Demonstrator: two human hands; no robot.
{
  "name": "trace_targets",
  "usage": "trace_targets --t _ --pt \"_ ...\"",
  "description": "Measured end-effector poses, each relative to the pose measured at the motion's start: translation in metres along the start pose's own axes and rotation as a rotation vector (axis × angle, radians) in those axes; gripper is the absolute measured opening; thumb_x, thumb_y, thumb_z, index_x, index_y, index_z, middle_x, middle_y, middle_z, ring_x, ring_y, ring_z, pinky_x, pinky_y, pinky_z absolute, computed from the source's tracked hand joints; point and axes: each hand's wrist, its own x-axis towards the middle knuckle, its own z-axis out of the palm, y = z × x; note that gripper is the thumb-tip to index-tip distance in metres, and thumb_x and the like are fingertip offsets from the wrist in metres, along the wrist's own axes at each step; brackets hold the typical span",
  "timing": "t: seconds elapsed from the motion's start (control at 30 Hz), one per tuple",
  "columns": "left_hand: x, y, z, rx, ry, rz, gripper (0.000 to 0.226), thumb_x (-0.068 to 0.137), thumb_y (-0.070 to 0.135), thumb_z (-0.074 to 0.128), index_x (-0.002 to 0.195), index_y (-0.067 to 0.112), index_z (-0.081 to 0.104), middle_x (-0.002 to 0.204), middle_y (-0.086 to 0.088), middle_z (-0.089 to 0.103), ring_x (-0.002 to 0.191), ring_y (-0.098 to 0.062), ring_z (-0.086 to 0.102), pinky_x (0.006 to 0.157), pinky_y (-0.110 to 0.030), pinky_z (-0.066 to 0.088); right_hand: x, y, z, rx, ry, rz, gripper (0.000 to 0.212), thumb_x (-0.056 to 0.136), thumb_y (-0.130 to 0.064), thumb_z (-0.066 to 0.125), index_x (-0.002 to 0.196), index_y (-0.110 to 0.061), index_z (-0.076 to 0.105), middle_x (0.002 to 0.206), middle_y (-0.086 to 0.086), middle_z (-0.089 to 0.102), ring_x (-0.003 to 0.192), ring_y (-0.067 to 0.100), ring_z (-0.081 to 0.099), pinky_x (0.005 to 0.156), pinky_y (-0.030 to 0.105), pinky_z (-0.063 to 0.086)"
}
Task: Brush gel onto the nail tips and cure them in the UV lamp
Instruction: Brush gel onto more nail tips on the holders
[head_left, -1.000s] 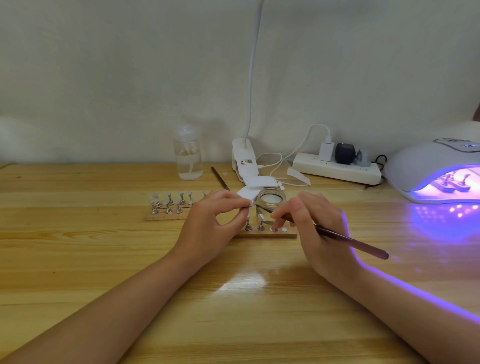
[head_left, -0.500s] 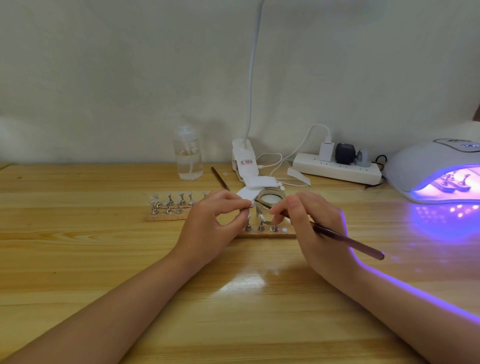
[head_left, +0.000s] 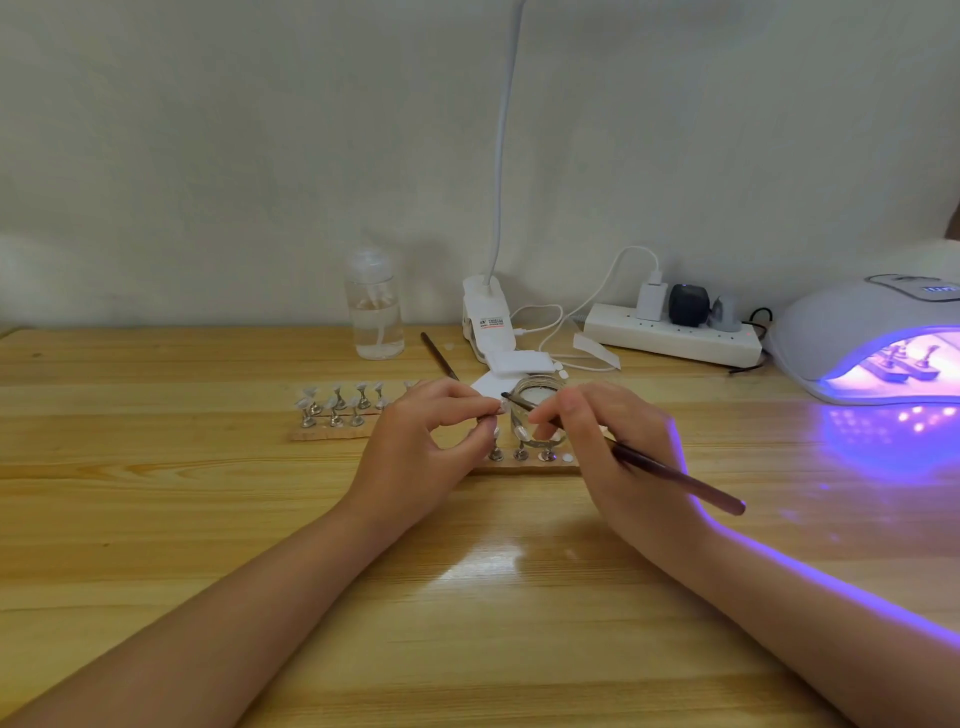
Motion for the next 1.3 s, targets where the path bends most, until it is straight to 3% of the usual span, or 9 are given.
trace_targets --t 0.2,0.33,0.47,0.6,0.77,0.9,1.1,1.3 --pt "0.0 0.0001 0.0002 0.004 -0.002 -0.003 0.019 0.078 0.003 0.067 0.091 0.017 0.073 0.082 0.015 0.064 0.081 -0.002 0.056 0.072 -0.007 0.036 -0.0012 0.0017 -0.0028 0.056 -0.008 -0.008 0.047 0.091 -0.029 0.035 0.065 -0.009 0.068 0.056 -0.005 0.061 0.061 0.004 0.058 0.071 0.03 0.045" --pt "-0.0002 0.0009 -0.0008 0.002 -0.009 0.004 0.02 0.079 0.003 0.067 0.091 0.018 0.073 0.082 0.014 0.064 0.082 -0.001 0.055 0.072 -0.006 0.036 0.0002 -0.0004 -0.0033 0.1 0.037 0.027 0.042 0.09 -0.03 0.034 0.068 -0.017 0.066 0.058 -0.008 0.061 0.063 0.003 0.059 0.067 0.019 0.044" --pt "-0.0001 0.0019 -0.0009 -0.007 -0.011 0.009 0.025 0.079 0.003 0.067 0.091 0.024 0.07 0.082 0.013 0.064 0.082 -0.002 0.055 0.072 -0.006 0.035 0.0015 0.0003 0.0006 0.026 -0.018 0.034 0.04 0.091 -0.032 0.035 0.074 -0.016 0.068 0.066 -0.015 0.063 0.071 0.003 0.061 0.072 0.022 0.047" --pt "0.0001 0.0016 -0.0004 -0.007 -0.006 0.012 0.025 0.079 0.003 0.067 0.092 0.025 0.069 0.082 0.015 0.064 0.082 -0.002 0.056 0.073 -0.008 0.038 -0.001 0.002 -0.001 0.104 -0.012 0.042 0.046 0.091 -0.031 0.034 0.067 -0.011 0.068 0.059 -0.005 0.063 0.061 0.005 0.06 0.066 0.022 0.045" --pt "-0.0004 0.0015 -0.0012 -0.008 -0.013 0.021 0.024 0.079 0.003 0.067 0.093 0.022 0.07 0.083 0.014 0.064 0.083 -0.001 0.056 0.073 -0.008 0.038 0.0006 -0.0008 -0.001 0.143 0.024 0.051 0.039 0.091 -0.03 0.033 0.069 -0.02 0.064 0.06 -0.005 0.062 0.062 0.003 0.06 0.063 0.014 0.043" --pt "0.0 0.001 -0.0003 -0.011 -0.012 0.02 0.024 0.079 0.003 0.067 0.094 0.022 0.07 0.083 0.014 0.063 0.082 -0.002 0.056 0.074 -0.009 0.039 0.0007 -0.0006 0.0006 0.114 -0.038 0.103 0.037 0.09 -0.036 0.034 0.074 -0.024 0.065 0.066 -0.009 0.065 0.07 0.005 0.063 0.069 0.019 0.047" --pt "0.0 0.0008 -0.0002 0.003 -0.006 0.045 0.021 0.079 0.003 0.067 0.094 0.016 0.071 0.083 0.012 0.064 0.082 -0.002 0.057 0.074 -0.01 0.039 -0.0012 -0.002 -0.0018 0.226 0.019 0.115 0.041 0.089 -0.035 0.034 0.065 -0.022 0.065 0.056 -0.002 0.062 0.056 0.005 0.059 0.062 0.013 0.04" --pt "-0.0003 0.0014 -0.0006 -0.009 -0.009 0.049 0.021 0.079 0.004 0.068 0.095 0.017 0.071 0.084 0.009 0.065 0.085 -0.01 0.06 0.078 -0.018 0.045 0.0 -0.0011 0.0005 0.173 -0.019 0.135 0.042 0.09 -0.036 0.034 0.074 -0.016 0.067 0.064 -0.006 0.064 0.065 0.002 0.06 0.063 0.01 0.042"
